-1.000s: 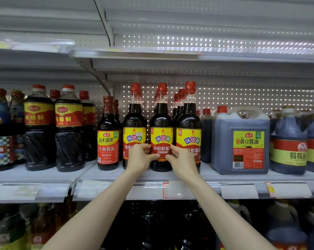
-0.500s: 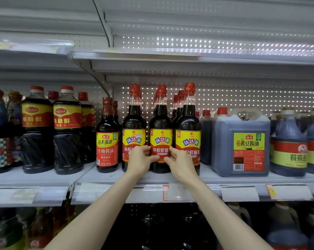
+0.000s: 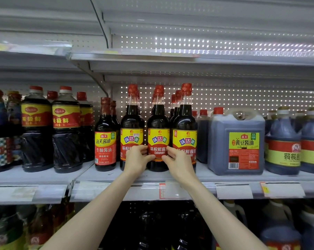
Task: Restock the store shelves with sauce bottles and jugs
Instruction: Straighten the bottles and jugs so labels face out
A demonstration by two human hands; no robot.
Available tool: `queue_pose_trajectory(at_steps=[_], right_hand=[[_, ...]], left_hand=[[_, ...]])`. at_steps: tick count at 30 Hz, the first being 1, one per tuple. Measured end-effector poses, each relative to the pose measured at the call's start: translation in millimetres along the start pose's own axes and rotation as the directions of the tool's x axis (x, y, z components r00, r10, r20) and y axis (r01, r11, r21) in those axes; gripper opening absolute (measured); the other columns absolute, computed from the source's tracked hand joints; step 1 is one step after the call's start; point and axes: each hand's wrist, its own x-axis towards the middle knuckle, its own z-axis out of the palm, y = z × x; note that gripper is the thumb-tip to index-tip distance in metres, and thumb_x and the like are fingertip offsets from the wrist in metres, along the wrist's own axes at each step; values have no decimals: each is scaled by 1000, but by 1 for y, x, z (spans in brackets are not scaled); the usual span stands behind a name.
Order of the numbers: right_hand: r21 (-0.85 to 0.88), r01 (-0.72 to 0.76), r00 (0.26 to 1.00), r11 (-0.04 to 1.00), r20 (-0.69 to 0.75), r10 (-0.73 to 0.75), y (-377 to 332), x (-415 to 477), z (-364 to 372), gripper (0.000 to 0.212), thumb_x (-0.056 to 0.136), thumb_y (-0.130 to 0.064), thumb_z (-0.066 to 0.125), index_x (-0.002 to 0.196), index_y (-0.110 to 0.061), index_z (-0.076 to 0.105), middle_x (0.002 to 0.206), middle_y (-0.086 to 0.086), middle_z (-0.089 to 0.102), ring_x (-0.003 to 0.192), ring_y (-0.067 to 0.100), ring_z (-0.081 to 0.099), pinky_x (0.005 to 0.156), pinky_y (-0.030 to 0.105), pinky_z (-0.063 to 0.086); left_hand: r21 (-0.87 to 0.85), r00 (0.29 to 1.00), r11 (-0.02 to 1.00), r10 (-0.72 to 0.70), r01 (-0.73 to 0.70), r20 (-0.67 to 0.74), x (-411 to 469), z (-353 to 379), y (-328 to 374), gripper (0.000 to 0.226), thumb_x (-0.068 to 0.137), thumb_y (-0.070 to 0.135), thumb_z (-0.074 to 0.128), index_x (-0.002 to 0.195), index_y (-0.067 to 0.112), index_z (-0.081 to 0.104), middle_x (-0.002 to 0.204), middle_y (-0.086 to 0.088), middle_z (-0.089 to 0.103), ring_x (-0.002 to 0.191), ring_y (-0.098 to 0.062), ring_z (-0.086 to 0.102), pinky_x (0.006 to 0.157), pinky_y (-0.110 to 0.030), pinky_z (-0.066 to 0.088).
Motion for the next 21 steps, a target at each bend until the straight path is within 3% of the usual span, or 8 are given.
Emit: queue_pose_trajectory(at_steps=[4,8,14,17,21], right_hand=[[81,25,997,996,-71,-19,3,-7,-14,47,94,-15,60,139,-8,48,134,6,58,119,12,55,92,16,40],[138,45,990,989,-141,-25,9,-15,-33,42,91,-15,64,131,-8,57,119,7,67,99,10,61,96,34,52],[182,37,984,983,-179,-4,23,-22,-64,36,86,-19,71,121,-12,65,98,-2,69,96,13,66,91,40,55],[188,32,987,982,-163,0,30,-22,-78,36,85,-19,72,120,-12,65,98,-1,69,95,13,66,89,40,55],[176,24,992,984,-126,-1,38,-16,-90,44,85,-22,71,127,-13,60,112,4,67,102,17,64,92,41,54]], left_hand=[[38,998,999,24,-22,-63,-7,0,5,48,82,14,74,126,0,59,119,-13,66,109,-23,62,95,-38,51],[66,991,997,52,-44,-120,-18,6,13,43,82,18,75,120,2,63,113,-9,67,100,-15,60,87,-26,47],[39,991,998,56,-51,-126,-37,29,34,41,80,20,76,117,5,65,104,-4,68,89,-10,59,75,-15,42],[8,994,999,47,-46,-95,-44,42,44,47,81,20,76,123,5,61,107,-5,67,90,-10,59,76,-16,45],[-40,996,999,3,-6,-94,-49,55,48,58,79,17,77,131,5,55,118,-9,65,103,-17,61,89,-27,48]])
